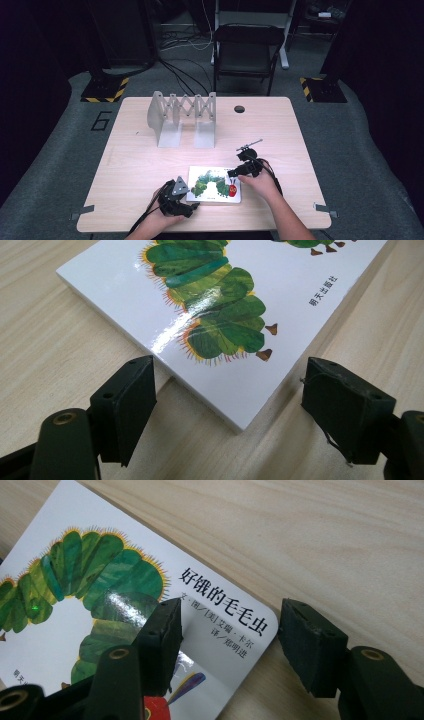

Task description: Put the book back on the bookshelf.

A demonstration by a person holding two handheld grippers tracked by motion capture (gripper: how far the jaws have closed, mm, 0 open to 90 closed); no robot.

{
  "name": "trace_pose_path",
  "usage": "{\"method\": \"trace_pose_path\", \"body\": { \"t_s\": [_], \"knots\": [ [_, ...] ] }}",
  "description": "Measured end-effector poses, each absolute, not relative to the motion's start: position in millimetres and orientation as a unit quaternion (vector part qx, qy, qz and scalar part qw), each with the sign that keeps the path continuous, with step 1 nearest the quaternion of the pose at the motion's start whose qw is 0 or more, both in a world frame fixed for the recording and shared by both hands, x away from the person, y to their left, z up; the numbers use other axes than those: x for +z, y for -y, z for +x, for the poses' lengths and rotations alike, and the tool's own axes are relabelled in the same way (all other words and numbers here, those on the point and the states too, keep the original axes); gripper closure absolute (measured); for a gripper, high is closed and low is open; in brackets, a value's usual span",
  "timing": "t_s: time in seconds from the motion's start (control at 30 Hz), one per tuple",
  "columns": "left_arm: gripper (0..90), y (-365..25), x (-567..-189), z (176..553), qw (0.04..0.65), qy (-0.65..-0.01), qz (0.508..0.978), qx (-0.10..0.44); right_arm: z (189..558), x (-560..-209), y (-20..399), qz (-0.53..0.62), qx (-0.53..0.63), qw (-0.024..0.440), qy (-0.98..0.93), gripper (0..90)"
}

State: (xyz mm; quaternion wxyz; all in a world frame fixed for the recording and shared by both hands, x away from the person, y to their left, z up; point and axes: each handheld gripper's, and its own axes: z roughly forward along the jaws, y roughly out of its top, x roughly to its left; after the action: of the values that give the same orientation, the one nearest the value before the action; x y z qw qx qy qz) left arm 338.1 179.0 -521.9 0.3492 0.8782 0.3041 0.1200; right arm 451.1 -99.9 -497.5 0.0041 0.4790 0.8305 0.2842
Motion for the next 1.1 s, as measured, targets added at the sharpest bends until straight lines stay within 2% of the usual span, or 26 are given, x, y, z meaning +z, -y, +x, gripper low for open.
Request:
{"method": "trace_pose_path", "body": {
  "t_s": [0.17,0.33,0.6,0.8,0.97,1.1],
  "knots": [
    [20.9,-178.7,-521.9,337.4,0.348,-0.305,0.878,0.120,450.3,-496.9,98.1,0.477,0.280,0.002,-0.833,37.6],
    [20.9,-177.9,-521.9,336.0,0.348,-0.306,0.878,0.121,448.6,-497.7,93.8,0.475,0.282,0.000,-0.834,28.8],
    [18.8,-175.8,-523.3,334.7,0.349,-0.310,0.875,0.128,448.1,-498.2,91.1,0.471,0.280,0.000,-0.836,23.6],
    [14.0,-174.0,-523.4,334.5,0.346,-0.306,0.879,0.121,446.7,-497.9,88.6,0.477,0.273,0.022,-0.835,31.6],
    [9.6,-172.7,-524.3,334.6,0.345,-0.300,0.882,0.118,448.4,-497.0,93.6,0.488,0.276,0.014,-0.828,37.1],
    [10.8,-171.8,-524.7,334.1,0.347,-0.305,0.878,0.123,449.2,-497.6,96.2,0.491,0.282,0.013,-0.824,39.4]
  ]
}}
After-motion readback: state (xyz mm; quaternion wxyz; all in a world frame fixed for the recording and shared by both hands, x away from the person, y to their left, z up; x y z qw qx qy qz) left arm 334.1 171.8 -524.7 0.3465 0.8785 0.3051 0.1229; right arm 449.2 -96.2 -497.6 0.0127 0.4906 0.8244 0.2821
